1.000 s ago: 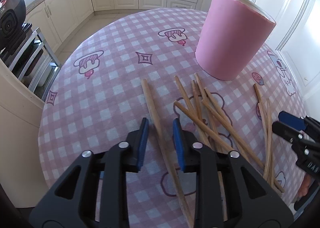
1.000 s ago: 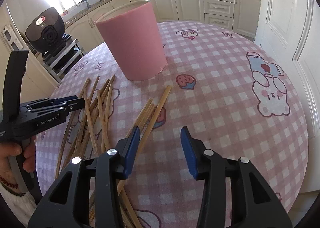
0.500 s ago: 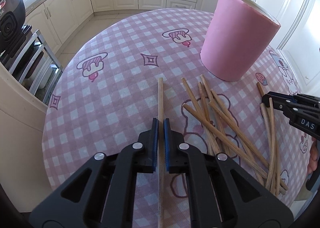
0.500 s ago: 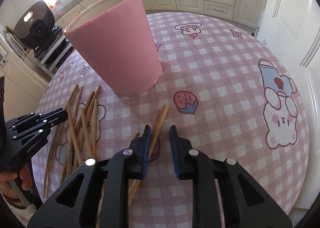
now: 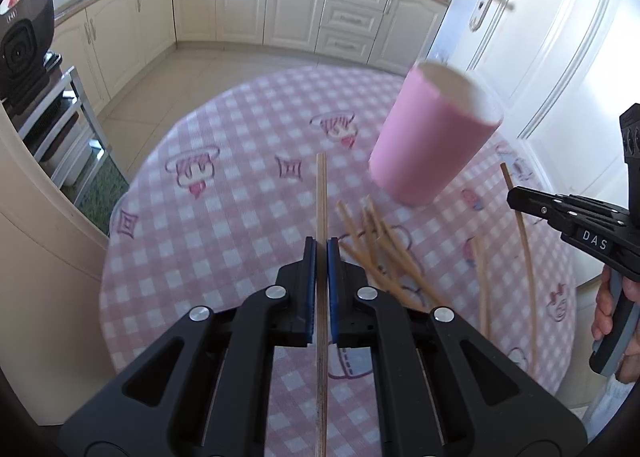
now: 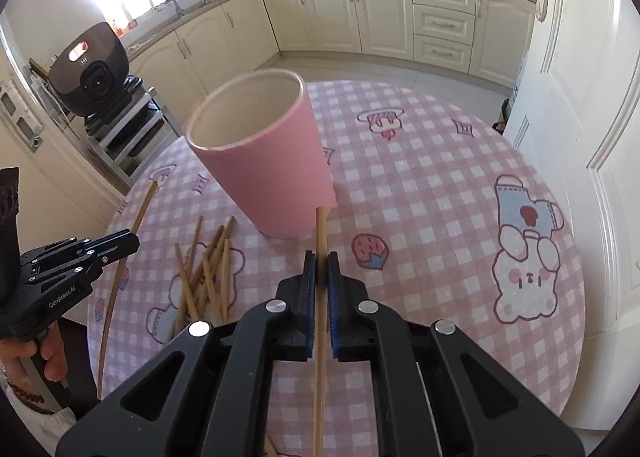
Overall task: Organize utensils
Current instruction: 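Lift the held chopstick with the left tool over the pink cup while the right tool does likewise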
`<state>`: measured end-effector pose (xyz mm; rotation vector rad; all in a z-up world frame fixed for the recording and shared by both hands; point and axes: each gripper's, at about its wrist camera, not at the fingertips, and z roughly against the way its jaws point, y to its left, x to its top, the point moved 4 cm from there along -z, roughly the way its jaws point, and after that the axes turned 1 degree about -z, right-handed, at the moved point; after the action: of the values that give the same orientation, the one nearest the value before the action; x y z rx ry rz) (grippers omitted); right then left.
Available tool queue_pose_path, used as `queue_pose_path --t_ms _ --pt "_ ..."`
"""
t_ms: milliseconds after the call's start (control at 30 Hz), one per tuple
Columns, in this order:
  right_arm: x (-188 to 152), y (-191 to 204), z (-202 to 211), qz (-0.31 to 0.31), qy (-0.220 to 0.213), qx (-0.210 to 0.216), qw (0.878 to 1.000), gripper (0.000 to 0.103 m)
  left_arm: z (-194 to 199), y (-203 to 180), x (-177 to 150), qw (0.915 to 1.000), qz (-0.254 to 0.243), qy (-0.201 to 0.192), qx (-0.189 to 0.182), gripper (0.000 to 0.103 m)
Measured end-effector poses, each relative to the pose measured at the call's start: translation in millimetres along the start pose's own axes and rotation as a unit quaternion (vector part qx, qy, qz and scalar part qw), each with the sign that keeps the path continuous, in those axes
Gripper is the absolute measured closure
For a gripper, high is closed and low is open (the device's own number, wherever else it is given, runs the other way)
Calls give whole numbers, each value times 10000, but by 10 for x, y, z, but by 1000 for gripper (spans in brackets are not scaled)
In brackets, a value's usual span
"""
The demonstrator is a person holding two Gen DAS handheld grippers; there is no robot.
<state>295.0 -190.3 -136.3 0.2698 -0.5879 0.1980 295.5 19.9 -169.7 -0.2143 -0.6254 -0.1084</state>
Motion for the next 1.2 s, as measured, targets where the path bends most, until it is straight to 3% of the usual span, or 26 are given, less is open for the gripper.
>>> queue_pose_path --t_ms 267,433,733,1000,1200 --pt "258 303 656 362 -788 304 9958 99 706 -193 278 9945 12 -945 -448 98" --pt "382 456 1038 561 -1247 410 9898 99 998 -362 423 9832 38 -1613 -856 98" --pt "787 543 1430 649 -2068 407 9754 99 1109 -653 906 9589 -20 -2700 -874 97" --pt "1115 506 1525 610 -2790 291 9579 99 1152 -693 1343 9251 161 -3697 -857 97" --pt "1305 432 1496 578 -3109 231 9484 99 1258 -730 1543 8917 252 -4464 -701 97"
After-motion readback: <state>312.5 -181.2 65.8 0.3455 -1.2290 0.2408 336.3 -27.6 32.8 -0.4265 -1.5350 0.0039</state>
